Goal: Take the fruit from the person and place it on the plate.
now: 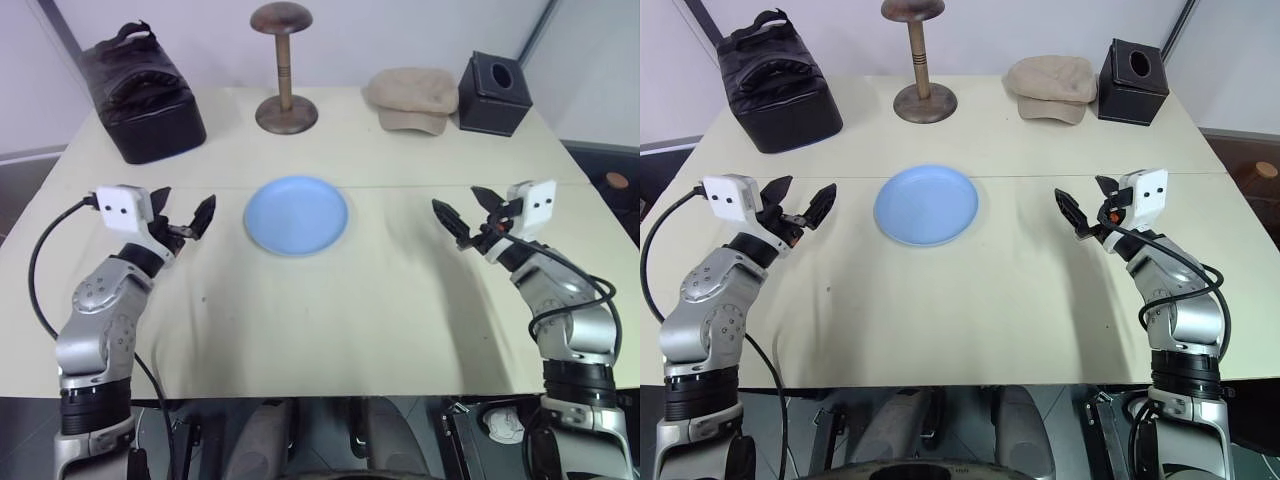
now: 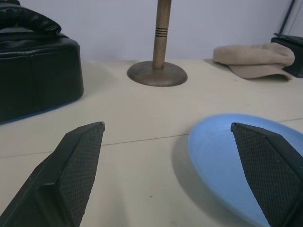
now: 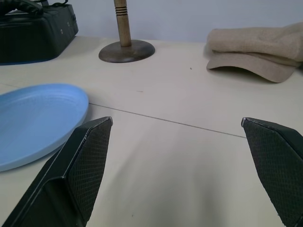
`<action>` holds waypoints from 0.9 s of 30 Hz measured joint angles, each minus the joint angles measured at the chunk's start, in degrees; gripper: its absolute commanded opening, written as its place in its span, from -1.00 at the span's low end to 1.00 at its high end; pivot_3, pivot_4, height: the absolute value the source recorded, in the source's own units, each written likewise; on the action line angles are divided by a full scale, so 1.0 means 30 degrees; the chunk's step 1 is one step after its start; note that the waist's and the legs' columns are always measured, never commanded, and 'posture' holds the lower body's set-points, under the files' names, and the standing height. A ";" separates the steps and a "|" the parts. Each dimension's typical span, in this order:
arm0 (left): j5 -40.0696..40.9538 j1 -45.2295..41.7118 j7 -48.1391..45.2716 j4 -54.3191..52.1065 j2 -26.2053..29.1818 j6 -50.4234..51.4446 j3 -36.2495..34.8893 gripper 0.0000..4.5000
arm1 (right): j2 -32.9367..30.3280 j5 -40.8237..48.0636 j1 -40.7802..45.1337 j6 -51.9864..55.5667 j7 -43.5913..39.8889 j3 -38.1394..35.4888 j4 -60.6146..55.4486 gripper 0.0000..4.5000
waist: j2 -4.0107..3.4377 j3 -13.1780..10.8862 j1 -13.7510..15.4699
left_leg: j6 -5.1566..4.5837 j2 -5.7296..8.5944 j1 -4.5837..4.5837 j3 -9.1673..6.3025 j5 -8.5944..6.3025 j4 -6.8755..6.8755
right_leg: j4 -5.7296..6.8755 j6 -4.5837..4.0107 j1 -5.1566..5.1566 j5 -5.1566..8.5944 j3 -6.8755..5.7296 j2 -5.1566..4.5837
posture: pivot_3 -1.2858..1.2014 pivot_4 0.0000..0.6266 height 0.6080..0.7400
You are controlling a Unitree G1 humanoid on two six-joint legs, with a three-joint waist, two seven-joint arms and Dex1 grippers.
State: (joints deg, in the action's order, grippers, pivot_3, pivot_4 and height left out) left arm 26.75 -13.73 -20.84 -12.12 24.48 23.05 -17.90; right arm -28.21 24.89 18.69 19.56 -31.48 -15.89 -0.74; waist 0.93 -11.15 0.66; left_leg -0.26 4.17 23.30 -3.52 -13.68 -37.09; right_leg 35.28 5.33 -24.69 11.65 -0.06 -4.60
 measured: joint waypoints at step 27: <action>0.0045 -0.0008 -0.0164 -0.0002 0.0011 -0.0002 0.0002 0.99 | -0.0002 -0.0004 0.0001 0.0001 -0.0135 0.0000 0.0003 1.00 | 0.0000 0.0000 0.0000 | 0.0000 0.0000 0.0001 0.0000 0.0000 0.0001 | -0.0003 -0.0010 0.0000 0.0006 0.0000 -0.0002 | 0.03 -0.52 1.00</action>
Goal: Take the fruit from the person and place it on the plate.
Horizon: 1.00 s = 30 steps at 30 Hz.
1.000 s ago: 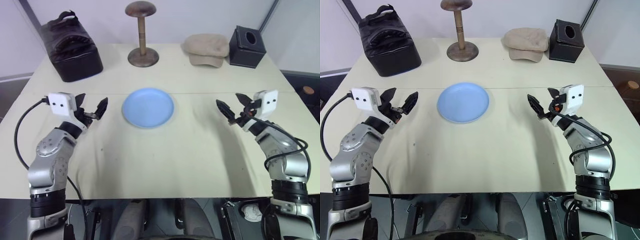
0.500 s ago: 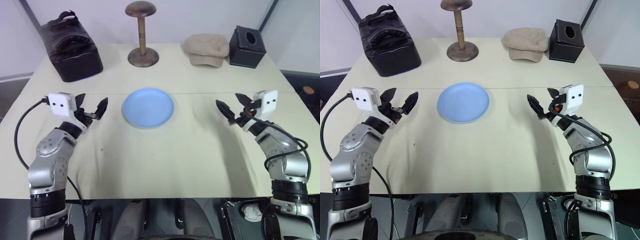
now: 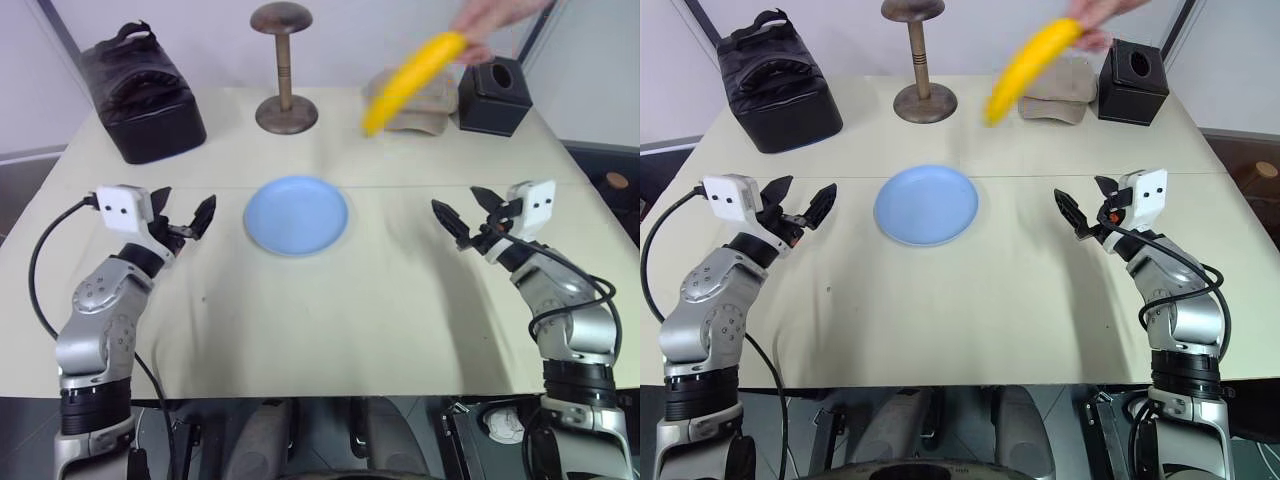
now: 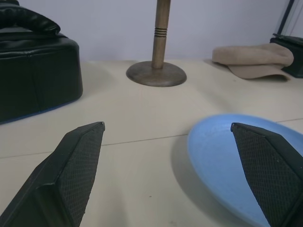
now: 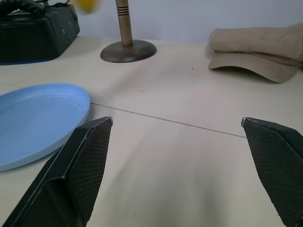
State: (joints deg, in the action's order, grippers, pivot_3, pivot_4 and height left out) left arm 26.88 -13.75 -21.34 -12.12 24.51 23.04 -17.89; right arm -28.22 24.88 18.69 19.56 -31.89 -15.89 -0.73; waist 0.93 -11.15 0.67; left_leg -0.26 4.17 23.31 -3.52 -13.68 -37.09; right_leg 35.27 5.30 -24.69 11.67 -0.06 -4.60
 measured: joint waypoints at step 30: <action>0.3458 -0.1068 -0.5970 -0.0792 0.4324 0.1876 -0.0430 0.99 | -0.3837 0.5526 -0.1460 0.7912 -0.3768 0.1704 -0.5759 1.00 | 0.0009 0.0001 0.0052 | -0.0007 -0.0011 0.0036 -0.0009 -0.0008 0.0008 | -0.0076 -0.0055 0.0001 0.0034 -0.0005 -0.0026 | 0.03 -0.52 1.00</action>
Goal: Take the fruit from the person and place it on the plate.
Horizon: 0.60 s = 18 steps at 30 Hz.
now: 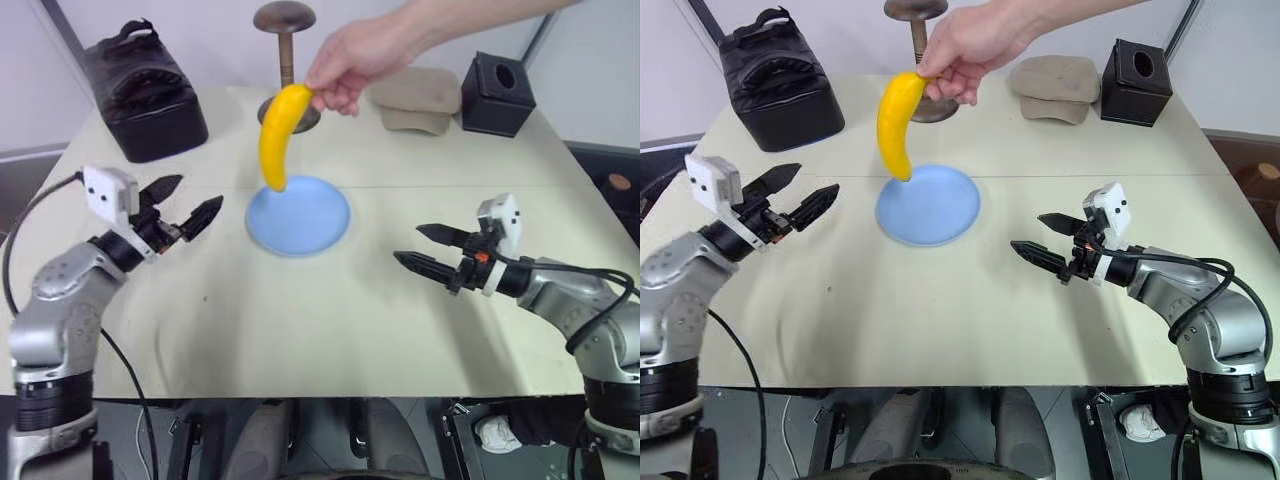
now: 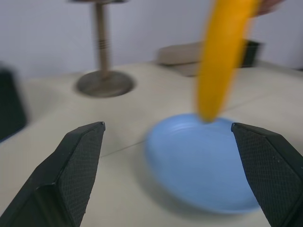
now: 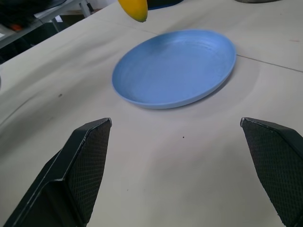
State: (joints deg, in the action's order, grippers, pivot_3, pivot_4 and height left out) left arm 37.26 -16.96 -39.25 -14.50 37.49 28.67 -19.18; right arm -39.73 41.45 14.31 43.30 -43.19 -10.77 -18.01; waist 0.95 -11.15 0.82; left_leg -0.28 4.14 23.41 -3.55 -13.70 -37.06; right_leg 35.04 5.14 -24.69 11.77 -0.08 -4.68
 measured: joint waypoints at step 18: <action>-0.3443 -0.8818 -0.3855 0.9472 -0.2439 -0.3113 0.5129 0.99 | 0.1472 -0.0706 -0.0080 -0.0838 0.1341 0.0393 0.0045 1.00 | 0.0002 -0.0001 -0.0023 | -0.0004 0.0005 -0.0003 0.0004 0.0003 -0.0001 | 0.0007 0.0076 0.0001 -0.0043 -0.0016 0.0018 | 0.03 -0.52 1.00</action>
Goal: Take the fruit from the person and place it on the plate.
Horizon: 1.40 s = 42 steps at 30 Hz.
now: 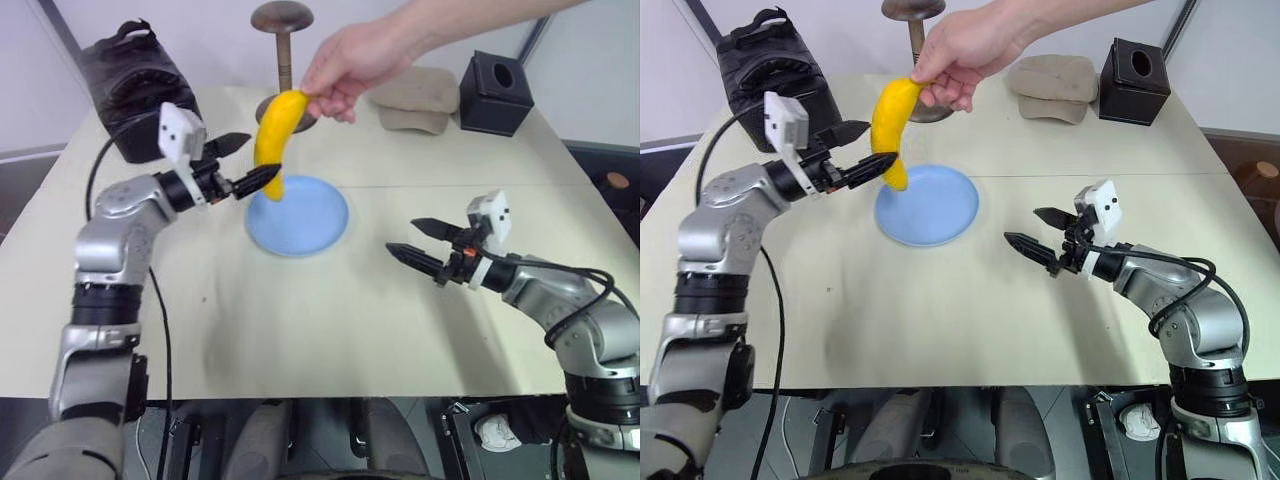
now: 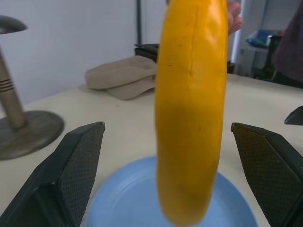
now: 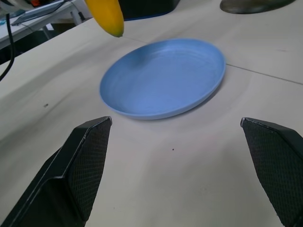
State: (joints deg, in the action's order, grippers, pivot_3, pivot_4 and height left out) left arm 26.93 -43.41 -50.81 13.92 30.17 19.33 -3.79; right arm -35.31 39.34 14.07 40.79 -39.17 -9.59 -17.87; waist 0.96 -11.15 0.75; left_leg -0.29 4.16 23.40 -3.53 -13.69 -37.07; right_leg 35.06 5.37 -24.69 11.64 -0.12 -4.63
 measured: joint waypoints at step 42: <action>-1.2221 -0.8158 -0.3247 1.8633 -0.2226 -1.4986 0.6143 0.58 | 0.1811 -0.0818 -0.2225 -0.1559 0.2436 -0.0086 -0.1013 1.00 | 0.0016 -0.0009 -0.0016 | -0.0045 0.0022 0.0009 0.0017 -0.0019 -0.0022 | 0.0041 0.0036 -0.0014 -0.0008 -0.0011 0.0039 | 0.03 -0.52 1.00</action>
State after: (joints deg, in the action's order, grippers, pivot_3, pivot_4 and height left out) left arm -9.73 -67.89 -60.55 69.82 23.49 -25.63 14.64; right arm -29.88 36.88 7.40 36.11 -31.86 -9.85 -20.91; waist 1.01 -11.17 0.70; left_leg -0.42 4.22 23.43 -3.48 -13.75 -37.13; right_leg 35.18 5.47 -24.73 11.62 -0.16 -4.51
